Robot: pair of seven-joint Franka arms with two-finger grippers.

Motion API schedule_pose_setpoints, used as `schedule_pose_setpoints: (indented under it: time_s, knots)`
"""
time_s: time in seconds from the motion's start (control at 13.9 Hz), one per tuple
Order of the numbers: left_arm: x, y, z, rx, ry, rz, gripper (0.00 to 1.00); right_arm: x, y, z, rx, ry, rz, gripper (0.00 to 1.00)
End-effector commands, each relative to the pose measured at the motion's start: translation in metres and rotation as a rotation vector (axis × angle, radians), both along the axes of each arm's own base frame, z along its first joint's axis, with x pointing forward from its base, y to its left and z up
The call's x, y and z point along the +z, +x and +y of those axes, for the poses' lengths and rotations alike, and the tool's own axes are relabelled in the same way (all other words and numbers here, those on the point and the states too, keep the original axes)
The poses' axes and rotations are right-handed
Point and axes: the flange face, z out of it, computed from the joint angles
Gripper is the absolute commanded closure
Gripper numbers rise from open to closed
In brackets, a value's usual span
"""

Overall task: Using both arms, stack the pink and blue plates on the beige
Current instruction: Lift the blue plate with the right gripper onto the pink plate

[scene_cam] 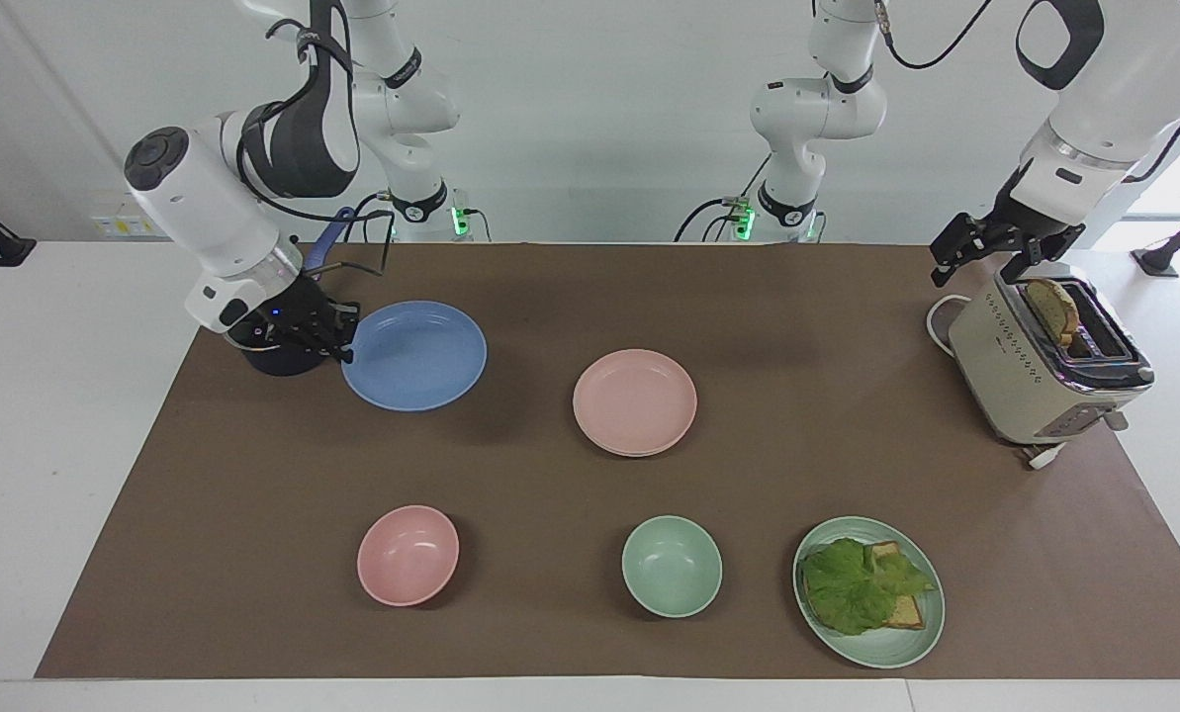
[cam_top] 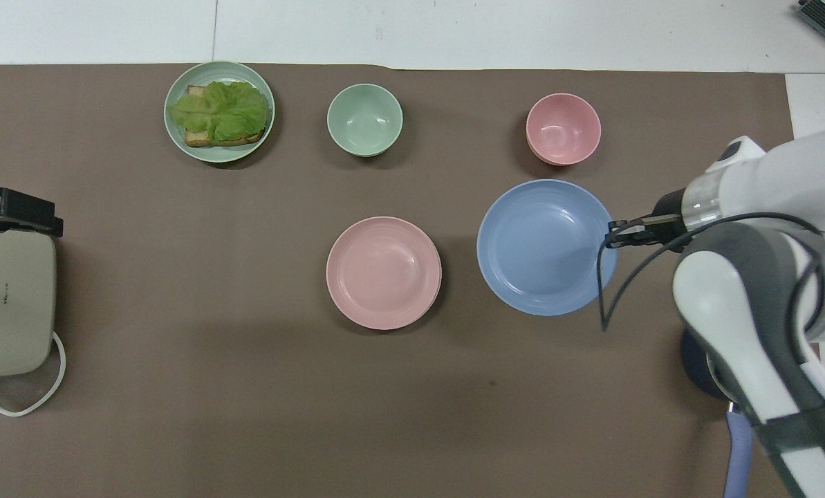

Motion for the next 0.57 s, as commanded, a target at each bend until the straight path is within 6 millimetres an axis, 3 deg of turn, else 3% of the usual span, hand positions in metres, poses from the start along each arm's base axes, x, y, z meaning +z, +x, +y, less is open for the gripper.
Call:
schedule_pose_setpoints:
  time_s: [0.0,0.22,0.5]
  knots:
    - [0.004,-0.003,0.003,-0.003,0.015,0.001,0.0,-0.017,0.0,0.08,-0.066,0.009,-0.011,1.0]
    - [0.003,-0.003,0.002,-0.003,0.015,0.003,0.0,-0.029,0.005,0.152,-0.143,0.012,0.0,1.0]
    - [0.004,-0.003,0.003,-0.003,0.015,0.001,0.0,-0.046,0.007,0.193,-0.187,0.024,-0.006,1.0]
